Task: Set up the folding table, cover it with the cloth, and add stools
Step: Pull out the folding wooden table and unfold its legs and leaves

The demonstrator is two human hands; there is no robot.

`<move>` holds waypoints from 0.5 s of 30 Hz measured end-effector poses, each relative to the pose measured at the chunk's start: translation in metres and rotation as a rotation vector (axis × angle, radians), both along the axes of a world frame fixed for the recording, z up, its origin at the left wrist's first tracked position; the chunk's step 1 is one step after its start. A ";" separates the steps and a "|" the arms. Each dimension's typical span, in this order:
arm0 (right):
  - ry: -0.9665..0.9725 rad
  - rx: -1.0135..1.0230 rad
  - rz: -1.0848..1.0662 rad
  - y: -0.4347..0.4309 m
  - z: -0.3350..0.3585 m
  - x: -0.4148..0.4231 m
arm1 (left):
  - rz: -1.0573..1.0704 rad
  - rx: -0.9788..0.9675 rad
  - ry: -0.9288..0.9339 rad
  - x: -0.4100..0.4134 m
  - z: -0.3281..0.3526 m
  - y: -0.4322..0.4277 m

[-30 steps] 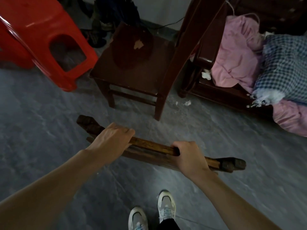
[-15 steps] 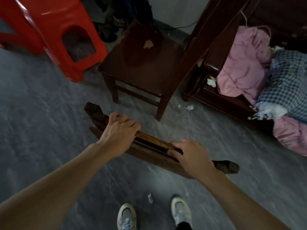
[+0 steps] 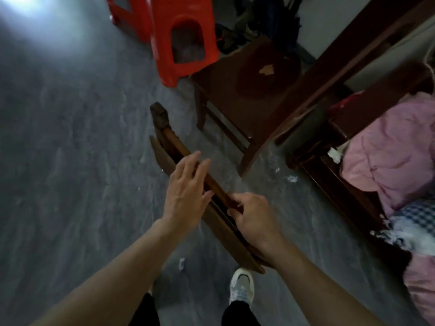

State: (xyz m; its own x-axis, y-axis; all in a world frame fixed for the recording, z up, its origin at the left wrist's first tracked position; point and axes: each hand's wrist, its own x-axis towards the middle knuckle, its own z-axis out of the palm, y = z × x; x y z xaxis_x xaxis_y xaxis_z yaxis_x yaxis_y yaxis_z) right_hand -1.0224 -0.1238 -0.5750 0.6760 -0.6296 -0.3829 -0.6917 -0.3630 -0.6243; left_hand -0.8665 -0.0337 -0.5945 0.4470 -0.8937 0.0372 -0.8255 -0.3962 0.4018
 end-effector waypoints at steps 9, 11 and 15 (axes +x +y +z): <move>-0.117 0.077 0.192 0.002 0.010 -0.055 | 0.529 -0.196 0.913 -0.134 0.009 0.029; -0.122 0.114 0.272 0.004 0.016 -0.066 | 0.529 -0.238 0.896 -0.157 0.011 0.037; -0.075 0.126 0.504 0.009 0.023 -0.086 | 0.531 -0.224 0.831 -0.188 0.008 0.052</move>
State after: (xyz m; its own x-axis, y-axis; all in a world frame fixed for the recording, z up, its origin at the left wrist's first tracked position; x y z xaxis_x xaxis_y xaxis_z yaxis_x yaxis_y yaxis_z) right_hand -1.1089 -0.1148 -0.5523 0.9116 -0.1717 -0.3735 -0.4024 -0.5580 -0.7257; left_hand -1.0542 0.0185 -0.5867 0.7457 -0.5820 -0.3245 0.0113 -0.4759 0.8794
